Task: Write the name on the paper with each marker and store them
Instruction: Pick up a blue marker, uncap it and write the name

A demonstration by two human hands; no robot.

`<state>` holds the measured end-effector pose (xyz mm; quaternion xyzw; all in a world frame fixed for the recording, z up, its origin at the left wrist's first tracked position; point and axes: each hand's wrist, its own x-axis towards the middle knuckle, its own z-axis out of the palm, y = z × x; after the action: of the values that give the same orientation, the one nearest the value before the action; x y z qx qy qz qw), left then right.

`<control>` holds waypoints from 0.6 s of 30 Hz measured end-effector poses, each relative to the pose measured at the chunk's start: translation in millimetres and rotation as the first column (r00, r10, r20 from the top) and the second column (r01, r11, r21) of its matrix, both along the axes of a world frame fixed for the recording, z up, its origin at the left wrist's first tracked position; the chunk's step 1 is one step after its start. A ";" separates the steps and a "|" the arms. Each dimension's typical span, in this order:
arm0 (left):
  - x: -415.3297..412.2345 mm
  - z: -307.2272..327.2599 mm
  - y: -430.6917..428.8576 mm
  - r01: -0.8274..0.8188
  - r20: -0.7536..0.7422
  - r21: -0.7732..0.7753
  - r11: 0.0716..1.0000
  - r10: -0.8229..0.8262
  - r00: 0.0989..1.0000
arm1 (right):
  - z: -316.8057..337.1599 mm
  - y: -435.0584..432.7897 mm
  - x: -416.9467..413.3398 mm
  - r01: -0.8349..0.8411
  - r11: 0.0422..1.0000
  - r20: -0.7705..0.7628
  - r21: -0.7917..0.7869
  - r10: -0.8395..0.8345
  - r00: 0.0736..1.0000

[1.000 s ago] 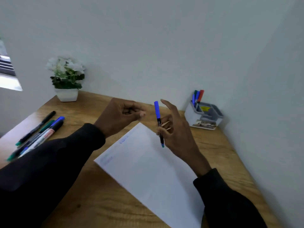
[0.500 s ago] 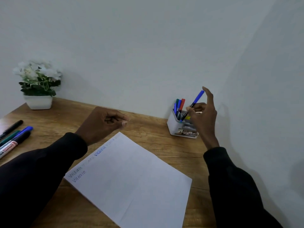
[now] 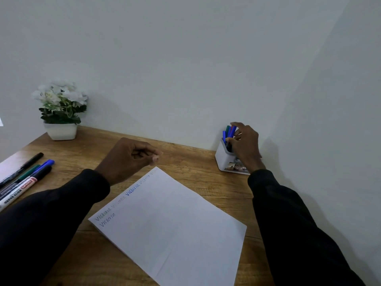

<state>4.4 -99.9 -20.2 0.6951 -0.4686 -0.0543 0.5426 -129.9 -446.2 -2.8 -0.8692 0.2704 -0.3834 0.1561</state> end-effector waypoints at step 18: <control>3.6 -4.2 52.5 -0.056 0.012 0.027 0.998 0.055 0.998 | 0.1 38.0 -16.8 0.088 0.994 0.123 -0.068 -0.079 0.989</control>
<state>8.0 -47.4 -24.4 0.7155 -0.4513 -0.0418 0.5317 -146.7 -408.1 -2.7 -0.8376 0.2826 -0.4508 0.1238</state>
